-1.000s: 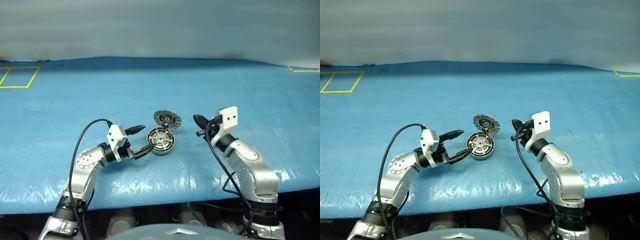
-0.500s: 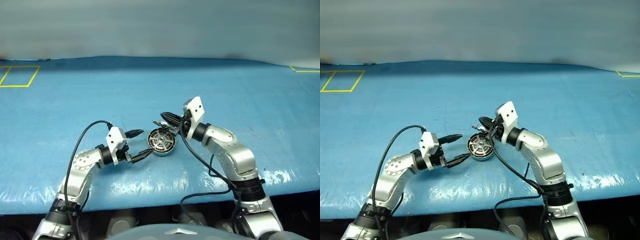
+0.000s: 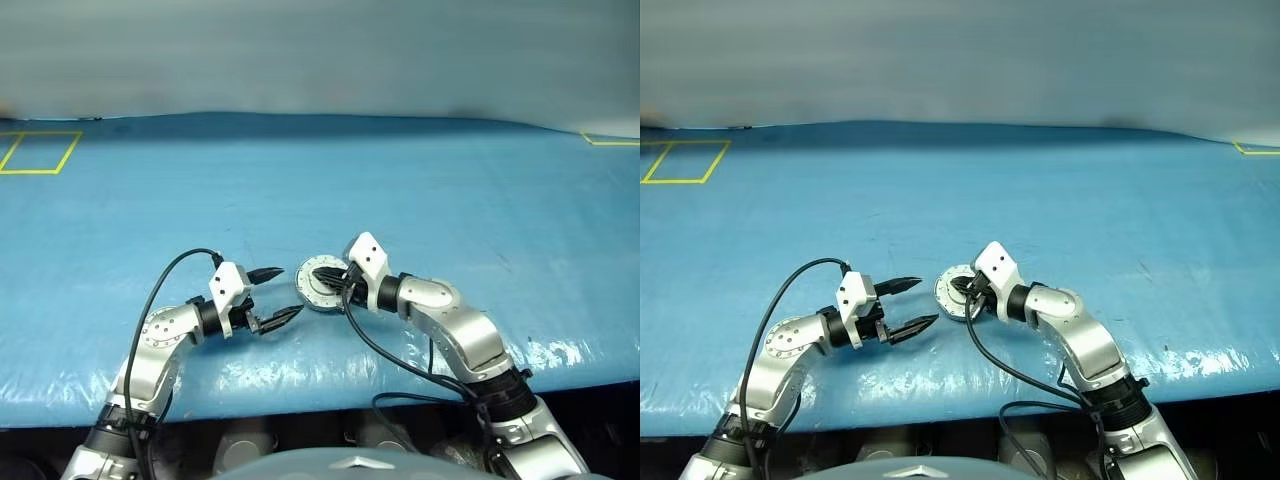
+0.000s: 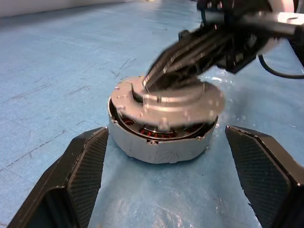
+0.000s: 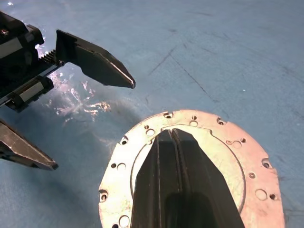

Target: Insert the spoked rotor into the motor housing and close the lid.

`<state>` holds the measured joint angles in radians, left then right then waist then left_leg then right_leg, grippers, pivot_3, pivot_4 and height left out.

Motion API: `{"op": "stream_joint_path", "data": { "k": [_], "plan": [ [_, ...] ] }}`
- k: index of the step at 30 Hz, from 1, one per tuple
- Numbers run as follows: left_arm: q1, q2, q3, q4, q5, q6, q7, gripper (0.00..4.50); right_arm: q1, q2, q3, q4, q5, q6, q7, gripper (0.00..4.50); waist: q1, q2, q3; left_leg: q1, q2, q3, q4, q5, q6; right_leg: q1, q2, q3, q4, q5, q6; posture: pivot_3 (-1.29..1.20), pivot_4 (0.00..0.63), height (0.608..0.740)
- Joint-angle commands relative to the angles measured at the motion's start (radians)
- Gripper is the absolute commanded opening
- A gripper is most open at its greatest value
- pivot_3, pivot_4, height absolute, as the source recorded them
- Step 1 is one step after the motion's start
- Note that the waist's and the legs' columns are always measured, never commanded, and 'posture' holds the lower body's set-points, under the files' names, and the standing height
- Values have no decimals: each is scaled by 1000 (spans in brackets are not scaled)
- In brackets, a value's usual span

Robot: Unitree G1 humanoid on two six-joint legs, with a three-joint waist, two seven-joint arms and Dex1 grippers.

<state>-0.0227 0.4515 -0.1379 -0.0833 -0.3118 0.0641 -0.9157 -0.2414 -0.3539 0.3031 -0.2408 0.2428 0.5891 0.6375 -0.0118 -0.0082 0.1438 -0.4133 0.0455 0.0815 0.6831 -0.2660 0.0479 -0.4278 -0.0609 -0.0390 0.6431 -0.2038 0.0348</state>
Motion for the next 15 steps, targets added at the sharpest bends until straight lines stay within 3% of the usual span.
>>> {"op": "stream_joint_path", "data": {
  "k": [1, 15],
  "plan": [
    [-6, -6, -5, -1, 10, -26, -5, 4212, 37, 1, 21, 0, -22, -3, -14, 14, 1, 0, 0, 1, 0, 0, 0, 0, 0, 1, 0, 0, 0, 0, 0, 0, 150, 740],
    [-12, -33, -13, 34, 17, -70, -19, 4212, 57, 77, -87, -63, -2, -148, -88, 14, 1, 0, 0, 0, 0, 0, 0, 0, 0, 0, 0, 0, 0, 0, 0, 0, 150, 740]
  ]
}}
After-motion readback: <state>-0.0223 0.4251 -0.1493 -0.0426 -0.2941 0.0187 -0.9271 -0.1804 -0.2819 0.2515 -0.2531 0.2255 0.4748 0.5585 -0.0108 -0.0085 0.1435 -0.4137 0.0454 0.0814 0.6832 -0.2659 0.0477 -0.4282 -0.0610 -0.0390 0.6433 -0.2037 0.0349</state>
